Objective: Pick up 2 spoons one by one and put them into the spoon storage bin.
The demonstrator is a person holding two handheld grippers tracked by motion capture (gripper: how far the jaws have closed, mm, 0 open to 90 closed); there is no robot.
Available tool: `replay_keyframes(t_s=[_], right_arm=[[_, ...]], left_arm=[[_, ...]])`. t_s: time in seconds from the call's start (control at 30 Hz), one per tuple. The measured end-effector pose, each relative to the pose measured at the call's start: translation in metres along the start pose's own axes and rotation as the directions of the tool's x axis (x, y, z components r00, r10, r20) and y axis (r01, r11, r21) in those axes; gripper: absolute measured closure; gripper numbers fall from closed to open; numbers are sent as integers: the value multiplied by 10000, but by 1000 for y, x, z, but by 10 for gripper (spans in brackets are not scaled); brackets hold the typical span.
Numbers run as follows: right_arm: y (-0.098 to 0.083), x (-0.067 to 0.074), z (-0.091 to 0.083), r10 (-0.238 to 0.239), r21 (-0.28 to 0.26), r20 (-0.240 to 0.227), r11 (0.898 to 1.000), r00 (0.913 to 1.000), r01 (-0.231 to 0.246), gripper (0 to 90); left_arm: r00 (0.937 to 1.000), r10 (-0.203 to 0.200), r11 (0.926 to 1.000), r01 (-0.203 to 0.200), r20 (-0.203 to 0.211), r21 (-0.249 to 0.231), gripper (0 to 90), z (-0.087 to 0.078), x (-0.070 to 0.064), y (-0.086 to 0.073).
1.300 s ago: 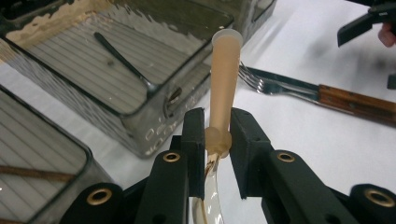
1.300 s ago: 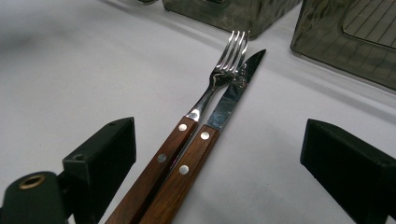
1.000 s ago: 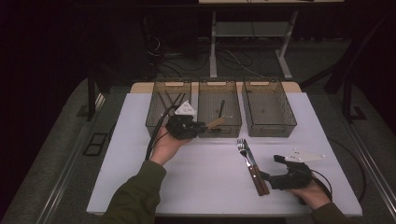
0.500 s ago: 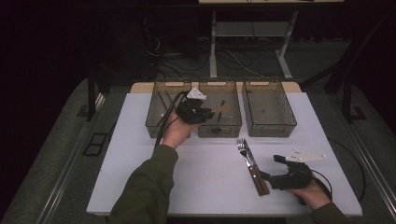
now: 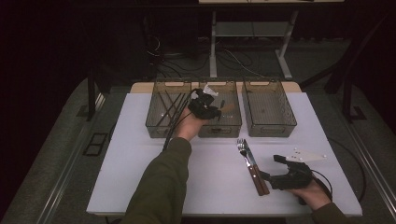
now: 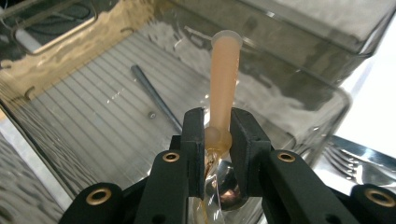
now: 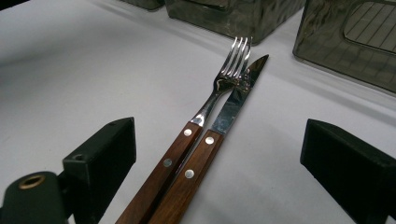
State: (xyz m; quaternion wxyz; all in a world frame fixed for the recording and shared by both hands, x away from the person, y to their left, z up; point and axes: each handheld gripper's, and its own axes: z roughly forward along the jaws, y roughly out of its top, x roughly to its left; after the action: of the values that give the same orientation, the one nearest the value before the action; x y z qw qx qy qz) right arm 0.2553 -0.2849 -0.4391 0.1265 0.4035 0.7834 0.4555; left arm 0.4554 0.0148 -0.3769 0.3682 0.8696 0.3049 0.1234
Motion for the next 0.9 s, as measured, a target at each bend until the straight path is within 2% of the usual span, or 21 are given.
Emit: replay_keyframes(t_s=[0.3,0.33,0.37,0.4,0.47,0.6,0.9], right_arm=[[0,0,0,-20,-4,-16,10000,10000,20,101],[0,0,0,-8,-3,-18,10000,10000,8,101],[0,0,-1,-9,-6,-17,10000,10000,9,101],[0,0,-1,-6,-5,-15,10000,10000,6,101],[0,0,0,-18,-2,-9,10000,10000,18,101],[0,0,0,-20,2,-7,10000,10000,20,101],[0,0,1,7,62,28,10000,10000,-7,101]], left_arm=[[9999,-123,9978,126,-40,644,743,10,3,-4],[9996,-255,9985,258,-72,490,706,9,2,-4],[9996,-274,9987,278,-109,437,612,9,3,-4],[9995,-299,9992,303,-142,253,562,8,2,-3],[9996,-218,9997,220,-159,128,521,4,3,-3],[9990,-425,9986,429,119,-310,472,-2,4,-3],[9981,-310,9958,354,524,-848,399,-21,3,-11]])
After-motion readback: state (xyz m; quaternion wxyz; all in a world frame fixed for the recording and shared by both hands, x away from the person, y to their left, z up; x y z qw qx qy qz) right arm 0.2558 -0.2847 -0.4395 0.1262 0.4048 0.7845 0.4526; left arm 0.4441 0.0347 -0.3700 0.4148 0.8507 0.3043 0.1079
